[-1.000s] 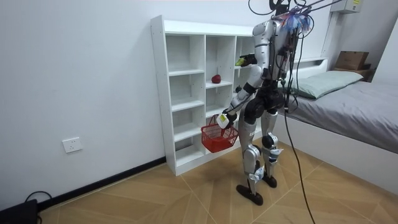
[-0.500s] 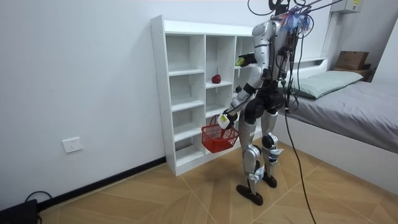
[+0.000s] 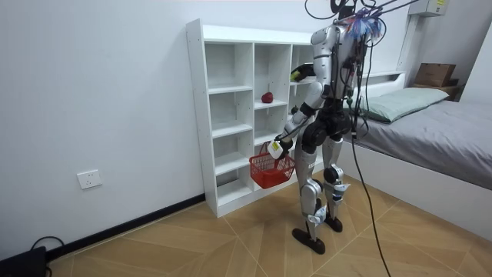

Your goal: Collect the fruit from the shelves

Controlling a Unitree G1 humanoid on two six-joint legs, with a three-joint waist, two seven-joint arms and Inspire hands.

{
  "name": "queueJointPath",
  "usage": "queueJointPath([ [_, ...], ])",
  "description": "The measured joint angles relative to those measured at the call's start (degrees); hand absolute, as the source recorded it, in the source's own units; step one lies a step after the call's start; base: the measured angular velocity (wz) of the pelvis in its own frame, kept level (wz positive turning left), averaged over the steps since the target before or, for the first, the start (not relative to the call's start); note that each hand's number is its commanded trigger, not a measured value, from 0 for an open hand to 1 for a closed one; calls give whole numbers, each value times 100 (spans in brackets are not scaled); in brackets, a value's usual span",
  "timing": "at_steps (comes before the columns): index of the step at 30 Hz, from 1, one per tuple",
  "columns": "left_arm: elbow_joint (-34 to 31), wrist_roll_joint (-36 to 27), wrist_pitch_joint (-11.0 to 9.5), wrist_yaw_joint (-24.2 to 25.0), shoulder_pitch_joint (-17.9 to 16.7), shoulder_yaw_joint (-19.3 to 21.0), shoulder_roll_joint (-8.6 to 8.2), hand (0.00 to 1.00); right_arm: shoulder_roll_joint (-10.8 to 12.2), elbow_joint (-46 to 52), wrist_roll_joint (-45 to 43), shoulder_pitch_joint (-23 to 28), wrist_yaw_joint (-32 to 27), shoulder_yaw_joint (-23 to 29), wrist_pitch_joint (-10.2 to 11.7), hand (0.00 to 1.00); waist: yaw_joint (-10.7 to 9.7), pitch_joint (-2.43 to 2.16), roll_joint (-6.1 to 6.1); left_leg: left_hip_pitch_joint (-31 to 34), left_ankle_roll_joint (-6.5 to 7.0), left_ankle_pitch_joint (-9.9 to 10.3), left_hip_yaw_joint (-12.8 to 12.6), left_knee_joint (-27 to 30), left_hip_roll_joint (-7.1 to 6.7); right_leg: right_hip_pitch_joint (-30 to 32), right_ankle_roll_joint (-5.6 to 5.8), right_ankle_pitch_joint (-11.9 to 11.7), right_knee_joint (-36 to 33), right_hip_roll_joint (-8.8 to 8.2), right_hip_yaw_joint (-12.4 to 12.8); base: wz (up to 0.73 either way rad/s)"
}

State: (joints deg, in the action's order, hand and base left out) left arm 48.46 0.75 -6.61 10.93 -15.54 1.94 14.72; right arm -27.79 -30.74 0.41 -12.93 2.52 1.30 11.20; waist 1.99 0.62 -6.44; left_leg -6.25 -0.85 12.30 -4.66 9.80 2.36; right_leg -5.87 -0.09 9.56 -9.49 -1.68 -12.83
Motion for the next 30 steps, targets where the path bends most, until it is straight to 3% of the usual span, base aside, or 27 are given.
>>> queueJointPath([
  [7, -6, -3, 0, -14, 9, 2, 0, 100, 1, 4, -50, -14, 16, -35, 4, 100, 13, 4, 66, 20, 0, 0, 35, -6, 0, 6, 0, 0, -2, 2, -4, 2],
  [17, -16, -6, 0, -4, 19, -12, -2, 100, 29, 11, 47, 28, 69, -58, -6, 100, -11, -47, 80, 72, 0, 1, 18, 41, 0, 16, 0, -1, -10, -9, -77, 1],
  [22, -14, -8, -3, -4, 28, -13, -16, 100, 105, 606, 133, 474, 23, -7, -4, 100, -29, -72, 106, 116, 0, 1, 13, 51, -1, 62, 0, -1, -21, -16, -77, 0],
  [24, -14, -13, -14, -21, 50, -12, -27, 100, 106, 1058, 133, 766, 31, -17, -6, 100, -19, -103, 138, 163, 5, -4, 2, 58, -2, 114, -1, -2, -36, -20, -69, 0],
  [30, -57, -32, -18, -151, 109, 19, -75, 100, 112, 1684, 133, 1129, 89, -7, -48, 100, -34, -94, 171, 157, 6, -4, -12, 62, -3, 124, -1, -2, -27, -15, 7, -1],
])
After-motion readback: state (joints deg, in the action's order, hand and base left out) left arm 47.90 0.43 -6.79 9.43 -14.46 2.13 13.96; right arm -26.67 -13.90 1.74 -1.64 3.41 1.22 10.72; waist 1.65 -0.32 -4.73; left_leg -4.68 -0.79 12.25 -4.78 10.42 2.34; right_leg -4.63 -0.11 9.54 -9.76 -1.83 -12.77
